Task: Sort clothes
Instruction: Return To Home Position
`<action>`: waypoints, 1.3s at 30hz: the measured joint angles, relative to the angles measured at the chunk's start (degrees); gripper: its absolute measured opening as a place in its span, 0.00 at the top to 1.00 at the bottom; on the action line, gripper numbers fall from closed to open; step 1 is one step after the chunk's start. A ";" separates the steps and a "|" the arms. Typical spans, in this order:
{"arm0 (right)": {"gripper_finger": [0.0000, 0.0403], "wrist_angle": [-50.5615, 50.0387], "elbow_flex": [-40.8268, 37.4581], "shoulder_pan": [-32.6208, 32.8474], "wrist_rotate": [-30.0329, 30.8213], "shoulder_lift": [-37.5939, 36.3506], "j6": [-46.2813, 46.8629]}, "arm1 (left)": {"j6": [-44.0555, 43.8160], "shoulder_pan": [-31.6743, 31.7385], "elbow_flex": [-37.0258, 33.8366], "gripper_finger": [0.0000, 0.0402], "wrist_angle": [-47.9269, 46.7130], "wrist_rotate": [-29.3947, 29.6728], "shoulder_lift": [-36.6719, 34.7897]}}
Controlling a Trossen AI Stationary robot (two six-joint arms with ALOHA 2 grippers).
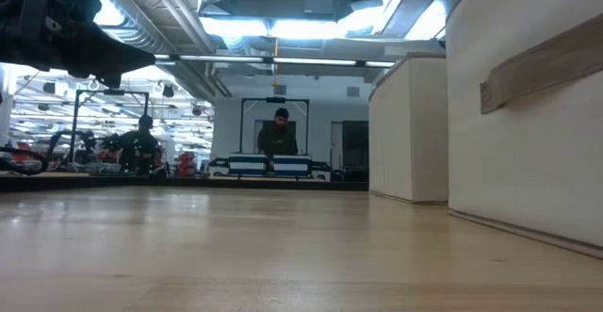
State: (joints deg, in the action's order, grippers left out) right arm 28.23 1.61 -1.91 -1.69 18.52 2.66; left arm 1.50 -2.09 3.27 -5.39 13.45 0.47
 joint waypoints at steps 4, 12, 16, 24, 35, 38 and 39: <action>0.98 0.09 0.00 0.00 0.00 0.00 0.02 | 0.00 0.00 0.00 1.00 -0.01 0.01 0.00; 0.98 0.22 0.02 0.00 0.01 0.00 0.04 | 0.00 0.00 0.00 0.98 -0.07 0.00 0.00; 0.98 0.24 0.02 0.00 -0.01 0.00 0.05 | 0.00 0.00 0.00 0.99 -0.09 0.01 0.00; 0.98 0.26 0.04 0.00 -0.01 0.00 0.07 | 0.00 -0.02 0.00 0.99 -0.10 0.02 0.00; 0.98 0.28 0.09 0.00 -0.01 0.00 0.05 | 0.00 -0.02 0.00 0.98 -0.11 0.02 0.00; 0.98 0.28 0.09 0.00 -0.01 0.00 0.05 | 0.00 -0.02 0.00 0.98 -0.11 0.02 0.00; 0.98 0.28 0.09 0.00 -0.01 0.00 0.06 | 0.00 -0.02 0.00 0.98 -0.11 0.02 0.00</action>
